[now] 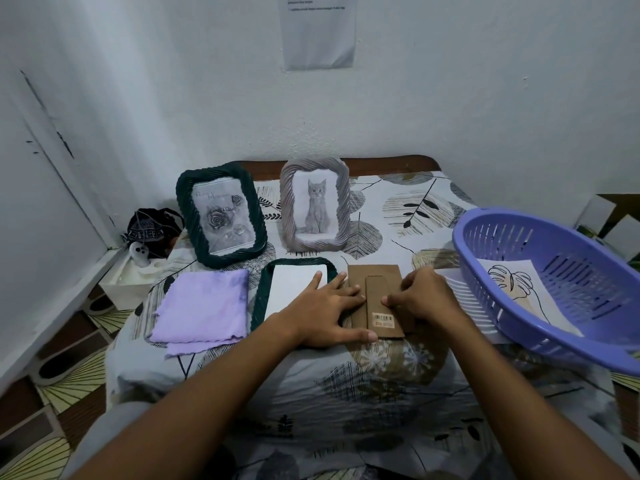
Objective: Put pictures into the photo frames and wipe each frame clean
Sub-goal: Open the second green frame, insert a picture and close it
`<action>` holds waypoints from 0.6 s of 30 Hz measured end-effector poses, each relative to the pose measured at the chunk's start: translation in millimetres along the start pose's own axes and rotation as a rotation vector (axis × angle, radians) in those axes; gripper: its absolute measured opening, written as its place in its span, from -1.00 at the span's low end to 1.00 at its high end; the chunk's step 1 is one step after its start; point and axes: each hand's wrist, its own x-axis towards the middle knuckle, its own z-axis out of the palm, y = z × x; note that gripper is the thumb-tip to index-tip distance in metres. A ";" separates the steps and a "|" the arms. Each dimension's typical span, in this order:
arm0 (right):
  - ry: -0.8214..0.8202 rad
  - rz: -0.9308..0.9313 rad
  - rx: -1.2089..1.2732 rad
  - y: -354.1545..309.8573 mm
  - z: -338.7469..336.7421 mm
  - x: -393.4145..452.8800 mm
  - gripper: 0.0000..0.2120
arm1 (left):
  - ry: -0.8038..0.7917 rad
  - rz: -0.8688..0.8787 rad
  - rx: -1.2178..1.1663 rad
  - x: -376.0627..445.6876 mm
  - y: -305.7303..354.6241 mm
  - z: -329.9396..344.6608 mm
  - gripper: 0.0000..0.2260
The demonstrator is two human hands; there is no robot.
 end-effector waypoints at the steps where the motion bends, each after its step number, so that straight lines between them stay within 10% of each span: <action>1: 0.014 -0.004 -0.009 -2.1 0.1 -0.3 -0.61 | 0.015 -0.003 -0.018 -1.8 -1.1 -1.5 -0.18; 5: 0.102 -0.158 0.105 -22.0 2.3 -1.7 -0.63 | 0.123 -0.073 -0.199 -19.5 -14.7 -12.4 -0.20; 10: -0.235 -0.169 0.554 -64.7 17.5 -9.5 -0.87 | 0.312 -0.227 -0.523 -52.6 -41.5 -20.7 -0.23; 18: -0.249 -0.114 0.463 -79.4 37.3 -8.6 -0.87 | 0.343 -0.294 -0.666 -71.8 -50.8 -12.3 -0.14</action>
